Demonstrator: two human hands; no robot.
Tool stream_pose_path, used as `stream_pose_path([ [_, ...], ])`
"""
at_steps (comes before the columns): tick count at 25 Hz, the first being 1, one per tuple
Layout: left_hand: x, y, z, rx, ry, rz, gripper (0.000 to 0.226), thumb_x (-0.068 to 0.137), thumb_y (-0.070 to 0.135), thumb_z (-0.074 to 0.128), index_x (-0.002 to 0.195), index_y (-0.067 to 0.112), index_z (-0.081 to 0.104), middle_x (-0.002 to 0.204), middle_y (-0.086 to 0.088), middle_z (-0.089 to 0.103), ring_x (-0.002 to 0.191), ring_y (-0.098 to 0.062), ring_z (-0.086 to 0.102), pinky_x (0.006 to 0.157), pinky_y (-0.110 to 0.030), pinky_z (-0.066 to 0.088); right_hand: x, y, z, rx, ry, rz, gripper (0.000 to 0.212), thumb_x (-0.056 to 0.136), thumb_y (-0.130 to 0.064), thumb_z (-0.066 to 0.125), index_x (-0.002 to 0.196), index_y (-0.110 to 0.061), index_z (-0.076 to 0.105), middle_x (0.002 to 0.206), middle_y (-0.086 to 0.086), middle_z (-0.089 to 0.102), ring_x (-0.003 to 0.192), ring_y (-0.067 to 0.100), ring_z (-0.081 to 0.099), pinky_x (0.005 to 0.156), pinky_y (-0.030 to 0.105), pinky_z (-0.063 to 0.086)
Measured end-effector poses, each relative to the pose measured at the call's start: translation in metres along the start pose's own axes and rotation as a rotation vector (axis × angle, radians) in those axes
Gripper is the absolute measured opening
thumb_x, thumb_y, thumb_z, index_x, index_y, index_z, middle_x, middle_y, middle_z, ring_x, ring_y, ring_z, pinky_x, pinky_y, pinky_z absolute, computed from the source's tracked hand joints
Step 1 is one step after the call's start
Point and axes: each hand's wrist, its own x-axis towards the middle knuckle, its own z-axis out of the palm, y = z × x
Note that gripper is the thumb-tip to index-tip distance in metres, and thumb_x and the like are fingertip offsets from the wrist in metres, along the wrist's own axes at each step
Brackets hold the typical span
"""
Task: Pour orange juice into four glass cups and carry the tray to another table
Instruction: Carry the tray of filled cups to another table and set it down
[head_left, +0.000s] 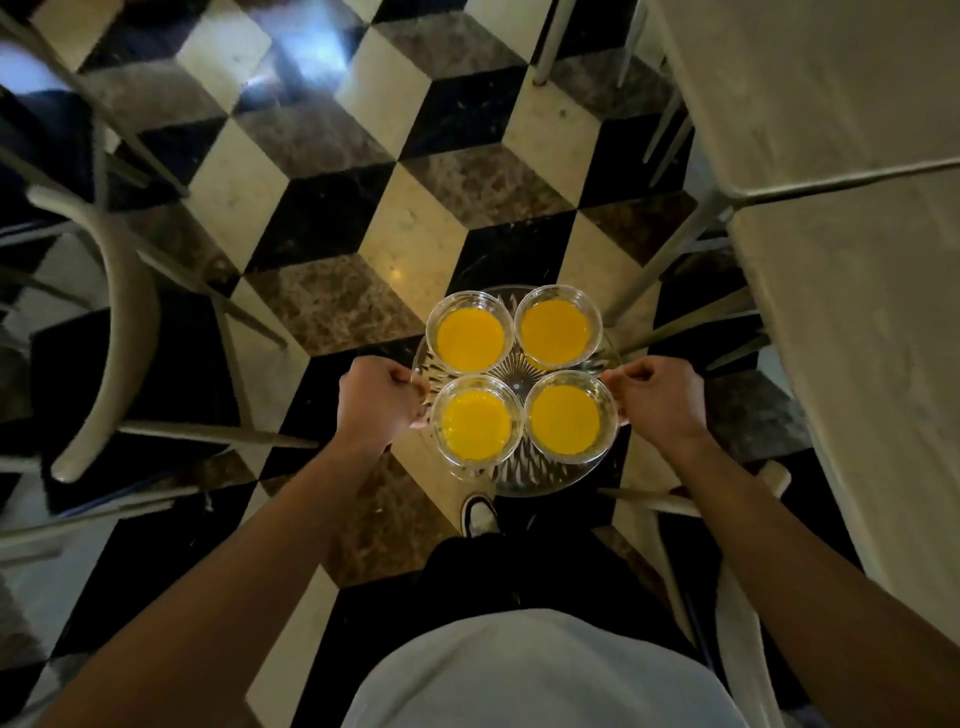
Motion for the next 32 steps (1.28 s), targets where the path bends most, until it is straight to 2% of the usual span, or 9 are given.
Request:
stream_pose_path([
  [2,0.029,0.019,-0.005,0.017,-0.033,0.041,0.020,0.091,0.004,0.071,0.074,0.015,0.071,0.069,-0.005,0.072,0.060,-0.018,0.074,0.054,-0.027,0.061,0.029,-0.020,0.002,-0.001,0.005,-0.002,0.014,0.094,-0.016,0.072,0.080,-0.014,0.075,0.063,-0.005,0.068,0.045,-0.010,0.061,0.040,0.006,0.044],
  [4,0.055,0.043,-0.007,0.011,-0.051,0.052,0.024,0.093,0.003,0.070,0.073,0.016,0.066,0.067,-0.003,0.068,0.052,-0.012,0.068,0.045,-0.017,0.053,0.060,-0.037,0.002,-0.010,0.006,-0.017,0.016,0.093,-0.021,0.073,0.077,-0.020,0.074,0.064,-0.005,0.071,0.050,-0.004,0.067,0.047,0.014,0.056],
  [6,0.078,0.067,-0.009,0.009,-0.059,0.041,0.024,0.094,-0.002,0.068,0.074,0.011,0.064,0.067,-0.004,0.065,0.054,-0.013,0.064,0.041,-0.012,0.048,0.087,-0.054,0.002,-0.001,0.001,-0.009,0.015,0.092,-0.026,0.075,0.078,-0.020,0.075,0.065,-0.003,0.074,0.057,0.008,0.073,0.061,0.031,0.065],
  [8,0.106,0.094,-0.011,0.012,-0.037,0.010,0.018,0.092,-0.011,0.064,0.079,0.001,0.066,0.069,-0.008,0.066,0.056,-0.016,0.064,0.040,-0.012,0.047,0.122,-0.070,0.001,0.006,-0.002,0.002,0.015,0.091,-0.029,0.076,0.082,-0.017,0.077,0.067,-0.002,0.075,0.061,0.014,0.075,0.066,0.039,0.066],
  [13,0.175,0.165,-0.011,0.031,0.043,0.000,0.006,0.091,-0.007,0.070,0.087,-0.007,0.075,0.067,-0.007,0.071,0.056,-0.015,0.071,0.039,-0.010,0.045,0.209,-0.119,-0.010,0.014,0.021,-0.029,0.020,0.089,-0.030,0.077,0.070,-0.023,0.072,0.065,-0.004,0.074,0.060,0.013,0.073,0.064,0.037,0.065],
  [18,0.237,0.225,-0.004,0.035,0.049,0.012,0.006,0.091,-0.004,0.072,0.088,-0.004,0.077,0.071,-0.009,0.072,0.042,0.004,0.063,0.037,-0.009,0.043,0.282,-0.167,-0.028,-0.028,0.018,-0.073,0.026,0.092,-0.028,0.074,0.067,-0.030,0.066,0.063,-0.006,0.071,0.060,0.009,0.069,0.061,0.029,0.059],
  [21,0.281,0.263,-0.004,0.054,0.038,0.025,0.007,0.090,0.001,0.076,0.083,0.003,0.077,0.072,-0.008,0.074,0.047,0.000,0.068,0.040,-0.011,0.048,0.329,-0.191,-0.034,-0.028,0.030,-0.060,0.028,0.091,-0.028,0.075,0.064,-0.031,0.065,0.062,-0.009,0.069,0.060,0.008,0.068,0.059,0.028,0.056],
  [23,0.308,0.284,-0.003,0.065,0.025,0.033,0.005,0.089,0.003,0.078,0.084,0.003,0.077,0.072,-0.009,0.076,0.050,-0.004,0.071,0.043,-0.014,0.052,0.357,-0.203,-0.035,-0.035,0.042,-0.051,0.026,0.090,-0.030,0.076,0.066,-0.030,0.067,0.063,-0.008,0.071,0.063,0.010,0.070,0.065,0.034,0.062],
  [32,0.448,0.394,-0.008,0.089,-0.053,0.076,0.008,0.092,-0.001,0.073,0.090,0.005,0.079,0.080,-0.010,0.077,0.061,-0.016,0.077,0.067,-0.039,0.068,0.487,-0.272,-0.037,0.024,0.095,-0.003,0.011,0.089,-0.029,0.077,0.084,-0.020,0.079,0.073,-0.005,0.075,0.065,0.012,0.073,0.067,0.043,0.065],
])
